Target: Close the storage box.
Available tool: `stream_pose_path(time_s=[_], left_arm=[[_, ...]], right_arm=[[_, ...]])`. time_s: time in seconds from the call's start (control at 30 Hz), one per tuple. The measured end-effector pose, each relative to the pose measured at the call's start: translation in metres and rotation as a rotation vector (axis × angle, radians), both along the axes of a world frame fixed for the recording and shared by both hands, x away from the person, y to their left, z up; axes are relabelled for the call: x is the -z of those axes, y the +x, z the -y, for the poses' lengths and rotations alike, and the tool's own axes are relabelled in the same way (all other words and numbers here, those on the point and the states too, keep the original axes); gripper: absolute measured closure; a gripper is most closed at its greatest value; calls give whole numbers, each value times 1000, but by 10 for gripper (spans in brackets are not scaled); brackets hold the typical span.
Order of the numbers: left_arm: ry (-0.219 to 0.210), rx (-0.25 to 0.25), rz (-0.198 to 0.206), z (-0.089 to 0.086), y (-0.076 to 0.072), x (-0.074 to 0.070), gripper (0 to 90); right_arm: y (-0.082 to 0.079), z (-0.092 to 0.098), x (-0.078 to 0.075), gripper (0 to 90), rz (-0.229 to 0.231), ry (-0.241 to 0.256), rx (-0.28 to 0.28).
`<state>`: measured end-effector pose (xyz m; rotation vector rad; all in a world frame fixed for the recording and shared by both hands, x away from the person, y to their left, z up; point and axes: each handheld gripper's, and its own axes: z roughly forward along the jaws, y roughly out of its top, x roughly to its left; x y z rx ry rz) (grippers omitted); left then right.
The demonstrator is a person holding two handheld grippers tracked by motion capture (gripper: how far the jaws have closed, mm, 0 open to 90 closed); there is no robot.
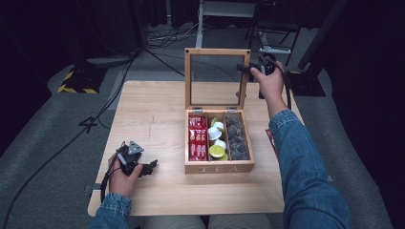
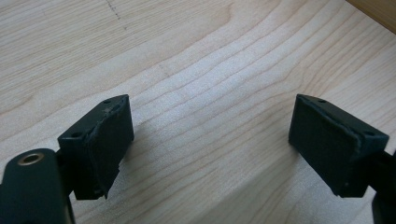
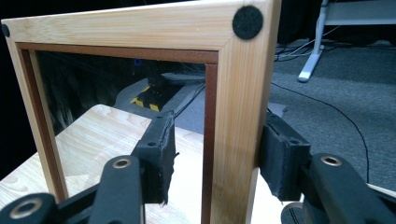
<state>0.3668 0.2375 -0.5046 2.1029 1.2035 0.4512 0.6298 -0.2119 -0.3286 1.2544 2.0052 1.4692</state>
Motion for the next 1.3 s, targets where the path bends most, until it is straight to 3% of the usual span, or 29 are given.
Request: stream_pose_path(time_s=[0.13, 0.43, 0.53, 1.0, 1.3], left_arm=[[-2, -2, 1, 0, 0, 0, 143], [0, 1, 0, 0, 0, 0, 143], [-2, -1, 0, 0, 0, 0, 143], [-1, -1, -1, 0, 0, 0, 143], [-1, -1, -1, 0, 0, 0, 143]], right_arm=[[1, 0, 1, 498, -2, 9, -4], [-11, 1, -10, 510, 0, -32, -25], [-19, 1, -16, 510, 0, -63, -35], [-68, 5, -28, 505, 59, -117, -77], [-96, 10, -31, 468, 50, -104, -115]])
